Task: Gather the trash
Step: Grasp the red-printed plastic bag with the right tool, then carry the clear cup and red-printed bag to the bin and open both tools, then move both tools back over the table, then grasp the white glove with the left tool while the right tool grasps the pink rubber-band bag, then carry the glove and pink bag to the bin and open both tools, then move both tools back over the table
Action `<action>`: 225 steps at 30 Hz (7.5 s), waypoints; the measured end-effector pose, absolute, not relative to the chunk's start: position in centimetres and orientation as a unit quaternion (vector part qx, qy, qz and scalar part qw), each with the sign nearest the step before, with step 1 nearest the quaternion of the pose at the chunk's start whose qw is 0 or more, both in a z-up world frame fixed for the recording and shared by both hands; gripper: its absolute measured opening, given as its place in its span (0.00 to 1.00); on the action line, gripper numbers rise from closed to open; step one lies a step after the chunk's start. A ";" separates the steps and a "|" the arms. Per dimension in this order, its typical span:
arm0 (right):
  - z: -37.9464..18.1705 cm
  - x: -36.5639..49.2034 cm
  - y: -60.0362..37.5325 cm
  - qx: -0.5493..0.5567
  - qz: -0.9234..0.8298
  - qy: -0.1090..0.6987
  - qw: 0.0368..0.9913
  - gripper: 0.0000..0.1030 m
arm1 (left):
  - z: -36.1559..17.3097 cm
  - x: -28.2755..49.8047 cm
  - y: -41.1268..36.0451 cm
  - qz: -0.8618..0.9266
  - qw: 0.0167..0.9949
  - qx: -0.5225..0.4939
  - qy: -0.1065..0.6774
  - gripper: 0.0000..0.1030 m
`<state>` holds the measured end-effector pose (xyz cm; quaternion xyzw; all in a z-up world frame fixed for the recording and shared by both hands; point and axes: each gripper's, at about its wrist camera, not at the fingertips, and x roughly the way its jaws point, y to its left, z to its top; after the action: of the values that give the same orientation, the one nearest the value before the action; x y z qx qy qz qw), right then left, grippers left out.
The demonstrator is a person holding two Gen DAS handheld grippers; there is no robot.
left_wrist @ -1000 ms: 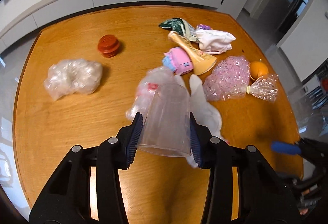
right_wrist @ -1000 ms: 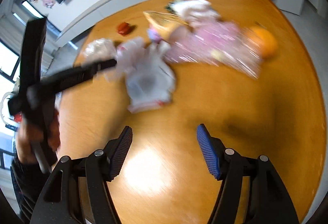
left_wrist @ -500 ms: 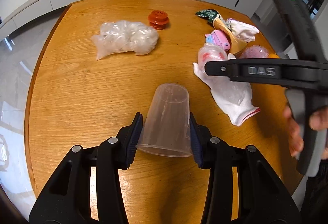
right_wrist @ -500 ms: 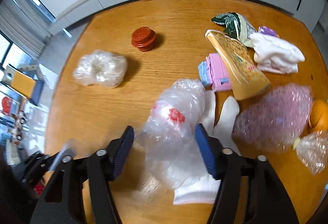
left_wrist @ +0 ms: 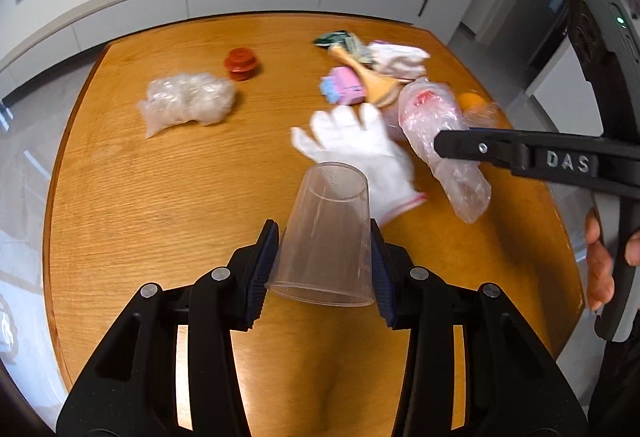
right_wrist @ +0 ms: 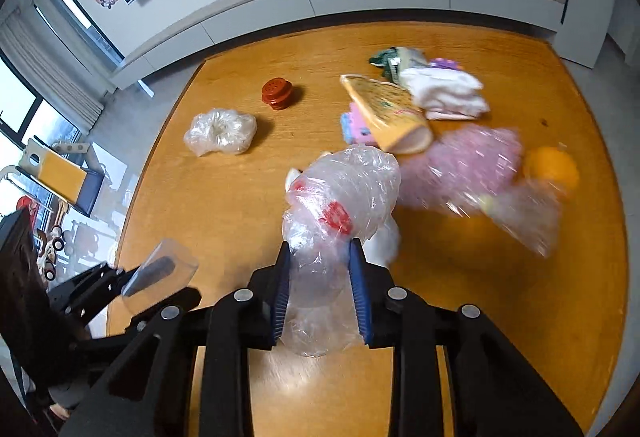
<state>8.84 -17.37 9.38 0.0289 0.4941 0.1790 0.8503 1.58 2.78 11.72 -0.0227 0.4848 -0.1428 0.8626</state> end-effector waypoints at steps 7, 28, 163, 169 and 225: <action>10.2 1.2 -25.5 0.055 0.153 0.477 0.864 0.29 | 13.4 -2.4 -4.7 -0.194 0.860 0.004 0.472 0.42; 2.1 -29.6 -57.9 0.239 -0.106 0.434 0.862 0.30 | 10.0 -19.4 -40.7 -0.471 0.722 0.183 0.473 0.42; 3.1 -26.4 -58.3 0.224 -0.096 0.454 0.857 0.25 | 10.3 -20.0 -39.9 -0.484 0.717 0.218 0.451 0.14; -1.0 -32.2 -64.2 0.276 -0.161 0.464 0.826 0.26 | 6.3 -25.6 -47.1 -0.537 0.649 0.271 0.466 0.14; 5.5 7.7 -35.9 0.102 0.056 0.510 0.852 0.69 | 9.3 8.0 -8.6 -0.133 0.850 0.050 0.508 0.94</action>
<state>7.66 -35.85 5.51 0.1022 0.5103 0.0559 0.8521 7.96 -8.62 9.26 0.0496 0.5081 -0.1328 0.8496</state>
